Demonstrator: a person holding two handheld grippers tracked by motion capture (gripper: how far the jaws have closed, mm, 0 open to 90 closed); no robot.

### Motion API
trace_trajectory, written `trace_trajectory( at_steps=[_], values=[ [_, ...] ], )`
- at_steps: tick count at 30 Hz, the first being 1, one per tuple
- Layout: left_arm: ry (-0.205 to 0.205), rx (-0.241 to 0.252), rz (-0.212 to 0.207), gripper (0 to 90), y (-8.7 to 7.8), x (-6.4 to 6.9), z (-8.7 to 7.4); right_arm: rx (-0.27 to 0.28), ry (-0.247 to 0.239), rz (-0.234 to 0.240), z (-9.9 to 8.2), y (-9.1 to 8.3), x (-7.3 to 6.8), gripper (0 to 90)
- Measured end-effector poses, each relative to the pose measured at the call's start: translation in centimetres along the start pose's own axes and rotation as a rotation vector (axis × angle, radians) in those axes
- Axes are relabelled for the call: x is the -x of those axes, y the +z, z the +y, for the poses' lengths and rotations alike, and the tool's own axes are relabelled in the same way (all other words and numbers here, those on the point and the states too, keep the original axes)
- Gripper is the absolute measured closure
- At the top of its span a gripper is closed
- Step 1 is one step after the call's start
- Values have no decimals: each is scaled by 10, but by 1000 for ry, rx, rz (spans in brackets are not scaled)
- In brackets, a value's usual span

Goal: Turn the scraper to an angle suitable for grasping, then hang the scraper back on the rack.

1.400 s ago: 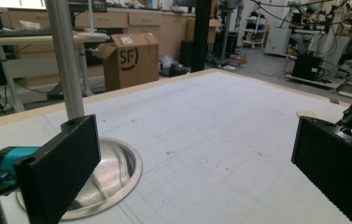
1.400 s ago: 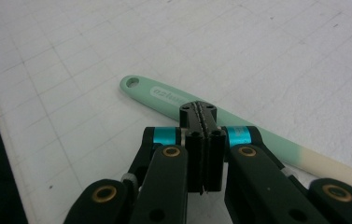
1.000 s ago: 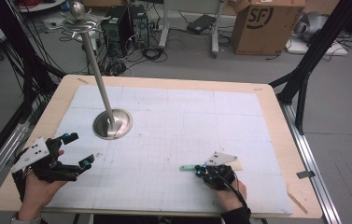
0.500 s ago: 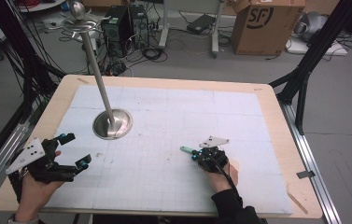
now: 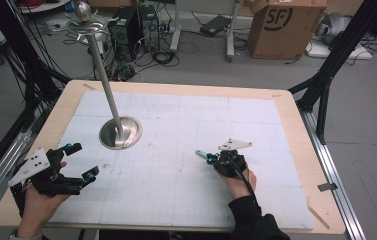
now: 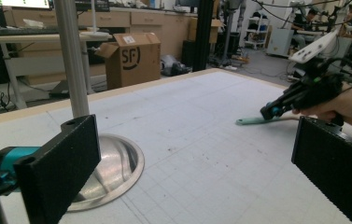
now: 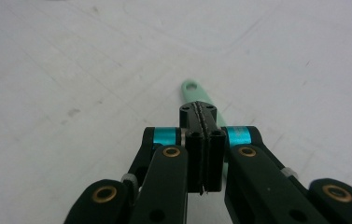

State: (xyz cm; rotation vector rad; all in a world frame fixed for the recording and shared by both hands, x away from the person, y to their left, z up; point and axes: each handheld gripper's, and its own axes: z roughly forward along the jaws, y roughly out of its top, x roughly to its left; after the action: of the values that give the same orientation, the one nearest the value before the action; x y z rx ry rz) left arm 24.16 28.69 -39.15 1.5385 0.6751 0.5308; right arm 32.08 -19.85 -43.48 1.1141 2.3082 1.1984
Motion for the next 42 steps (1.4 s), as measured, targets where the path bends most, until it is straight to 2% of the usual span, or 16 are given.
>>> trace_trajectory(
  at_steps=[4,5,7,11,16,19,23,24,26,27,32,35,42],
  values=[
    [-5,1,5,17,-1,-2,0,27,-32,17,5,-23,3,900],
    [-5,1,5,17,-1,-2,0,25,-51,16,4,-29,5,900],
    [-2,0,5,17,-1,-2,0,41,-56,23,0,-40,9,900],
    [-2,-3,1,17,-2,1,-1,115,-18,60,-15,-62,20,890],
    [-5,-4,19,17,-10,1,-2,205,-16,80,-32,-87,28,692],
    [-7,0,26,17,-13,0,-2,230,-1,91,-42,-97,31,503],
    [-13,6,33,17,-15,-3,-2,281,49,43,-56,-105,34,215],
    [-13,6,33,17,-15,-3,-2,291,47,31,-59,-107,34,150],
    [-15,2,34,17,-15,-4,-3,304,51,7,-65,-108,32,78],
    [-19,4,33,17,-14,-4,-4,307,55,5,-67,-108,32,10],
    [-14,-1,26,17,-12,-3,-4,312,27,19,-67,-109,30,3],
    [-16,-3,25,17,-11,-3,-4,303,1,36,-61,-108,28,3],
    [-15,-3,26,17,-13,-3,-4,200,-69,81,-42,-95,31,3]
  ],
)
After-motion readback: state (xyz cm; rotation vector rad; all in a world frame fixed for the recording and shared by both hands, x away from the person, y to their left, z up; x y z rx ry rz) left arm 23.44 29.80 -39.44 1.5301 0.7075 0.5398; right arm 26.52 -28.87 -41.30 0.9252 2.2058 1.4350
